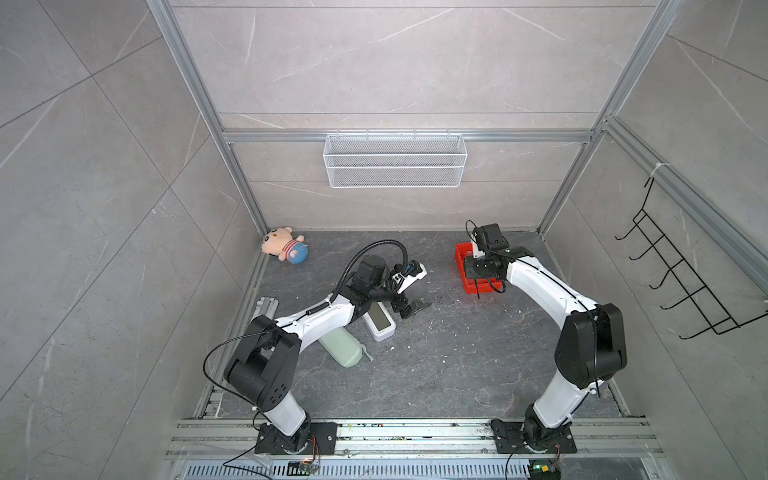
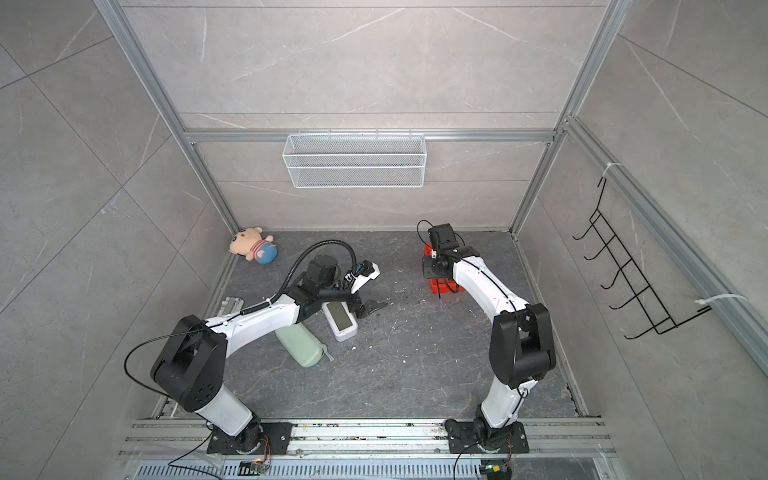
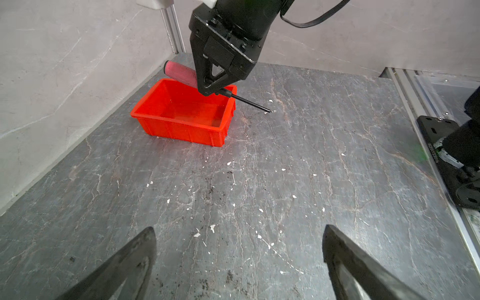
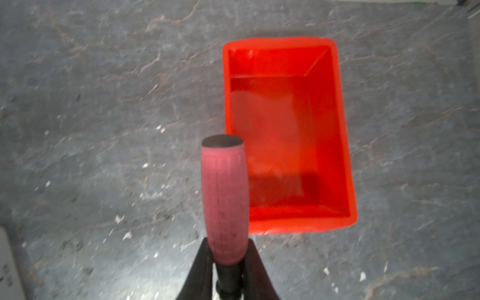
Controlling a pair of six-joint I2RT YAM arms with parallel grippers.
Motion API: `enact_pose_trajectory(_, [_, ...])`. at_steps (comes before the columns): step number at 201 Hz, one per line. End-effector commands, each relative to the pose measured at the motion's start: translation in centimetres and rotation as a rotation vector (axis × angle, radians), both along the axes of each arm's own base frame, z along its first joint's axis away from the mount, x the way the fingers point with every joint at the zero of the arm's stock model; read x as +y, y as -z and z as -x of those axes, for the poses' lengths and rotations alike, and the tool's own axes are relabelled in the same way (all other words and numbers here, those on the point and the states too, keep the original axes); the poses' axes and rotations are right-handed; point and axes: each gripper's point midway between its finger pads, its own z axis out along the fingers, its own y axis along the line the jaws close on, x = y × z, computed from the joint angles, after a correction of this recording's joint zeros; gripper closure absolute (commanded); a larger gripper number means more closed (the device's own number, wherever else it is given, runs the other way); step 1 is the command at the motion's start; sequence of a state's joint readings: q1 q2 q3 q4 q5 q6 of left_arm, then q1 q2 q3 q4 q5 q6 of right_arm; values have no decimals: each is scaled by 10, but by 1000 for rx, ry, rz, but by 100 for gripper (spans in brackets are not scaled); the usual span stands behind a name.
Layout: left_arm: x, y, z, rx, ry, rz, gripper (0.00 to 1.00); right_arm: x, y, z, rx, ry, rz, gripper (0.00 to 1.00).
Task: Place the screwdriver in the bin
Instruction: 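Lift the screwdriver and carry it with the right gripper over the red bin, then lower the screwdriver into the red bin and open the right gripper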
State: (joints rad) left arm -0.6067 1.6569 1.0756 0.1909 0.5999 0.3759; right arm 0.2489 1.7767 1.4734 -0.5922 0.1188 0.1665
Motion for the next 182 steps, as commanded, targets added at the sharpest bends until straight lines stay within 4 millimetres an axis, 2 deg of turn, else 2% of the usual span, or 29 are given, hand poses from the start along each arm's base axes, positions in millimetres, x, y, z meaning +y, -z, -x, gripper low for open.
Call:
enact_pose_trajectory(1, [-14,-21,-18,-53,-9,56,0,-11,-4,-24,-20,8,-9,100])
enact_pose_trajectory(47, [-28,-22,-35,-55,-9,68,0,-33,10,-64,-2,62,4,100])
enact_pose_trajectory(82, [-32,-21,-36,-47,-2,72,0,-35,24,-85,20,73,16,100])
enact_pose_trajectory(134, [-30,-18,-35,-29,-7,66,0,-36,57,-97,96,66,46,100])
enact_pose_trajectory(182, [-29,-19,-32,-27,-6,64,0,-33,77,-103,121,53,45,100])
